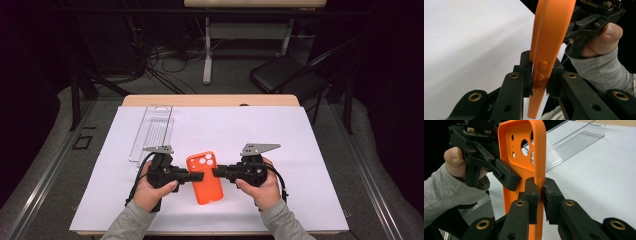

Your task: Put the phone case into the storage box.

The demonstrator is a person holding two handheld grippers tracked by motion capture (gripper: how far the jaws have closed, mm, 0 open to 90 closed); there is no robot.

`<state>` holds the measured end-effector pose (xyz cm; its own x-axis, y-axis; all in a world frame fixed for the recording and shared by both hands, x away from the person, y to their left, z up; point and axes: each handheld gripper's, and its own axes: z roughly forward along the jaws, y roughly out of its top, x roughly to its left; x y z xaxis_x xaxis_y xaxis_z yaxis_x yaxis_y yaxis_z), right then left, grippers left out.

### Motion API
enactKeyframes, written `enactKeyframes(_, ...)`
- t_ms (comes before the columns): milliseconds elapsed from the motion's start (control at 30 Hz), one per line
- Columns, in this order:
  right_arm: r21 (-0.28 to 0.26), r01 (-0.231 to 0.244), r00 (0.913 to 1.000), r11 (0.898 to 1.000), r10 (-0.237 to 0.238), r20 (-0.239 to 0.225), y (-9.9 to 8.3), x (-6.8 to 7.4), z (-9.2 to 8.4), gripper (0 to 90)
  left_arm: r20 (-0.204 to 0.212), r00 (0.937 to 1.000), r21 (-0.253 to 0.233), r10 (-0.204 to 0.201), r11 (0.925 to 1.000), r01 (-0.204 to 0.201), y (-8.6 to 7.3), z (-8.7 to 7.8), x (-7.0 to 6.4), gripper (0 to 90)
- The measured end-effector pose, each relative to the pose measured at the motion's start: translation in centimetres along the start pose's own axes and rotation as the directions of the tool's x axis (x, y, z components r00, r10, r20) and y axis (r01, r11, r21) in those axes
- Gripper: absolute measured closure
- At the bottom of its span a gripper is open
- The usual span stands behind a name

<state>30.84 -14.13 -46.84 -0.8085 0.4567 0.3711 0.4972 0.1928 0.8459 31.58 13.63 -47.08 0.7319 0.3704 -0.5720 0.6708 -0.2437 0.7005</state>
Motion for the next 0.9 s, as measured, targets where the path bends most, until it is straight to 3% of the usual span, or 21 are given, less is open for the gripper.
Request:
enactKeyframes(500, -0.005, -0.006, 0.9998, 1.000, 0.006, 0.018, 0.04, -0.25, -0.32, 82.4, 0.022, 0.9997, -0.039, -0.014, 0.9991, 0.015, 0.08, -0.26, 0.14, 69.5)
enactKeyframes(900, -0.020, -0.018, 0.9985, 1.000, 0.019, 0.051, 0.05, -0.90, -0.83, 82.5, -0.021, 0.9998, -0.094, 0.006, 0.9955, -0.008, 0.17, -0.44, 0.15, 63.8)
